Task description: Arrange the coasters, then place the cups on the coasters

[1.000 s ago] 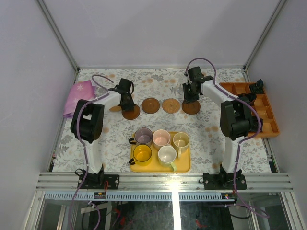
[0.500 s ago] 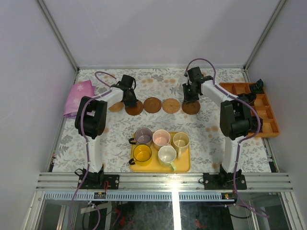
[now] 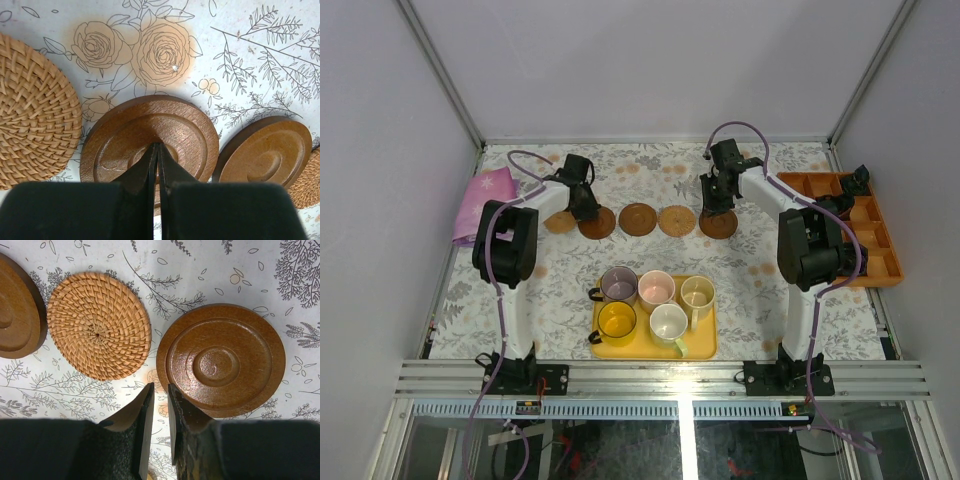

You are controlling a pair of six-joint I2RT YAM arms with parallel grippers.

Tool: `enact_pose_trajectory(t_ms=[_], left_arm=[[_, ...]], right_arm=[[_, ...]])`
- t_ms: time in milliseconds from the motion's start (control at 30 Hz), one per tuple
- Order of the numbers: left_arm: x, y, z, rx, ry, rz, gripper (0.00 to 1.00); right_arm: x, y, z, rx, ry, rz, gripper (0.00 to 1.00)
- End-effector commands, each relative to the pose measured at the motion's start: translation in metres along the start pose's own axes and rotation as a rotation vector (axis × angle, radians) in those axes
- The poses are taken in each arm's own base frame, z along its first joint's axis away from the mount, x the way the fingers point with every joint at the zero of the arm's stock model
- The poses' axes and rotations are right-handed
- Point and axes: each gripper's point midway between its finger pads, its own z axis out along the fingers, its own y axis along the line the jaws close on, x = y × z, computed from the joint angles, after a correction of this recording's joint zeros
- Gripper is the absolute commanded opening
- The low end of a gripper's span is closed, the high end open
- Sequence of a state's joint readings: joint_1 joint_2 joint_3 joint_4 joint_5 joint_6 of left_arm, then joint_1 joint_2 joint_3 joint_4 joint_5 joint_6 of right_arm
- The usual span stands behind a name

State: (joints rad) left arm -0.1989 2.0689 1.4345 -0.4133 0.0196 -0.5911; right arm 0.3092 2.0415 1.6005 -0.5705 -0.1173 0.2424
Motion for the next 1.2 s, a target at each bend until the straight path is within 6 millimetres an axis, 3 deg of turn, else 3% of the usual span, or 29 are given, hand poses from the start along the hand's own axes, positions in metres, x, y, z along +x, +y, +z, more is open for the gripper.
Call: enact_pose_trajectory(t_ms=[0,733,1167], left_arm=[[0.020,0.037,0.017,-0.114,0.057,-0.003,0.00],[0.008,0.028,0.025,-0.086,0.055,-0.005,0.00],[0.024,0.036,0.016,-0.087,0.075,0.003,0.00]], right_arm=[[-0.010,0.008,-0.004,-0.013,-0.022,-0.022,0.24],[-0.004,-0.001,0.006,0.024,-0.006,-0.010,0.24],[-0.007,-0.015,0.010,0.106,-0.048,0.022,0.23]])
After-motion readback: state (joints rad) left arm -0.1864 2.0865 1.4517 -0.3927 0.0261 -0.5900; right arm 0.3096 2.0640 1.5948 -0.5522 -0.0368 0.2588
